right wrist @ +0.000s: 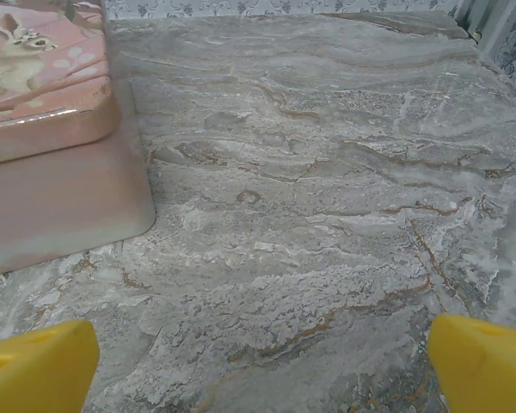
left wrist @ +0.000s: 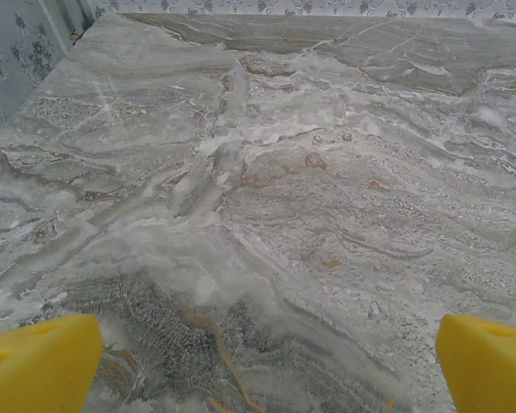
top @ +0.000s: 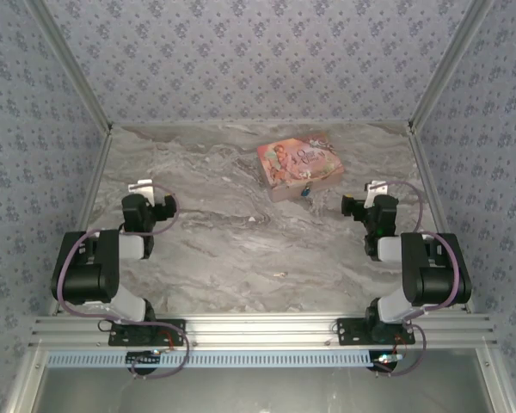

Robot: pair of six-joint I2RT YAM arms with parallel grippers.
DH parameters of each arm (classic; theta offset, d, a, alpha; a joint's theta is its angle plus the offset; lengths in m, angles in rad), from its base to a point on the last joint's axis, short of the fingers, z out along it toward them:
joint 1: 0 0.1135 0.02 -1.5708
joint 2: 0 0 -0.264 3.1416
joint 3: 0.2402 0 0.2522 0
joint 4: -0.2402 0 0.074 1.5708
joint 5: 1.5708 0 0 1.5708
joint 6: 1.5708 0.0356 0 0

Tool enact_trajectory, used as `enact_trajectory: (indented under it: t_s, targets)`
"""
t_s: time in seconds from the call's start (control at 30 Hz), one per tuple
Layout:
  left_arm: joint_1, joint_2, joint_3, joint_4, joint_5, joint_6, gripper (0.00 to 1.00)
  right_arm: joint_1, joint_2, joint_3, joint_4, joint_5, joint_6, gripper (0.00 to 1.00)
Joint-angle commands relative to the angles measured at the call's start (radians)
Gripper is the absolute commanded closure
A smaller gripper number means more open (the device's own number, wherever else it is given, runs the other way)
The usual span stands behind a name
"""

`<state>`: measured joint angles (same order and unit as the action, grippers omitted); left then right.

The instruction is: Unlock a padlock with a key

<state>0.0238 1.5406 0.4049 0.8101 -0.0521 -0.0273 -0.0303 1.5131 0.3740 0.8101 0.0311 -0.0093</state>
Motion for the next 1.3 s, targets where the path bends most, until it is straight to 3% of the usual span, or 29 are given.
enact_trajectory:
  t_s: [0.0,0.67,0.77,0.97,1.13,1.27]
  targets:
    - [-0.006,-0.007,0.008,0.000,0.008,0.000,0.01,0.002,0.007,0.017,-0.006,0.021,-0.008,0.00]
    - [-0.005,-0.007,0.011,-0.002,0.009,-0.002,0.01,-0.001,0.008,0.019,-0.008,0.015,-0.008,0.00]
    - [-0.002,-0.040,0.014,-0.032,-0.067,-0.039,0.01,-0.005,-0.004,0.018,-0.012,0.000,-0.006,0.00]
    - [-0.006,-0.244,0.035,-0.221,-0.118,-0.055,0.00,-0.026,-0.206,0.145,-0.403,-0.031,0.047,0.00]
    - [-0.017,-0.389,0.099,-0.407,-0.104,-0.239,0.01,-0.016,-0.326,0.226,-0.692,-0.039,0.170,0.00]
    - [-0.085,-0.494,0.126,-0.536,-0.070,-0.334,0.01,0.027,-0.393,0.284,-0.929,-0.075,0.302,0.01]
